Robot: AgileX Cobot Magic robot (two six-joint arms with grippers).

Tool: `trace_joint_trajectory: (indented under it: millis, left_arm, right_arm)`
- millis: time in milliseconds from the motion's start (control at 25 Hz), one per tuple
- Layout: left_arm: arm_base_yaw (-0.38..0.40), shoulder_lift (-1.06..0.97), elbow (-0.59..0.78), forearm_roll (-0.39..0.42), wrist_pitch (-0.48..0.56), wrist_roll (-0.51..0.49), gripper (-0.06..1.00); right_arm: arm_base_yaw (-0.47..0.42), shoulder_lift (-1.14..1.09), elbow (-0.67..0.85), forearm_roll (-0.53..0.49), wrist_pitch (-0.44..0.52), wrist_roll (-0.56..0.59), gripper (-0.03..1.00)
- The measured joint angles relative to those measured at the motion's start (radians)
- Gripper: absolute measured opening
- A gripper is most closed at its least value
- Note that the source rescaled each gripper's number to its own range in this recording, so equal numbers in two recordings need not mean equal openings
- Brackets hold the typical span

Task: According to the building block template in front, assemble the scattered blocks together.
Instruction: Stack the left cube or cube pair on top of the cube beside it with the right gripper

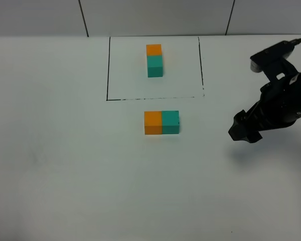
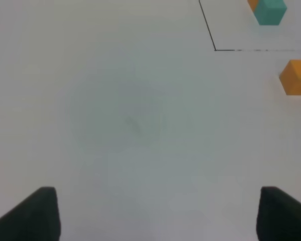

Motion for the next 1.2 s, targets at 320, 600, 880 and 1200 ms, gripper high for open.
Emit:
trace_joint_trajectory:
  millis: [320,600,880,1200]
  left_arm:
    - [0.000,0.000,0.000,0.000,0.000,0.000,0.79]
    - [0.000,0.000,0.000,0.000,0.000,0.000,0.79]
    - [0.000,0.000,0.000,0.000,0.000,0.000,0.79]
    - [0.000,0.000,0.000,0.000,0.000,0.000,0.79]
  right_arm:
    - [0.053,-0.006,0.005,-0.066,-0.098,0.009,0.76]
    - [0.208,0.172,-0.293,-0.219,0.052,-0.020,0.76]
    - [0.332,0.493,-0.650,-0.249,0.258,-0.267,0.76]
    - [0.379,0.666,-0.795,-0.249,0.294,-0.432,0.75]
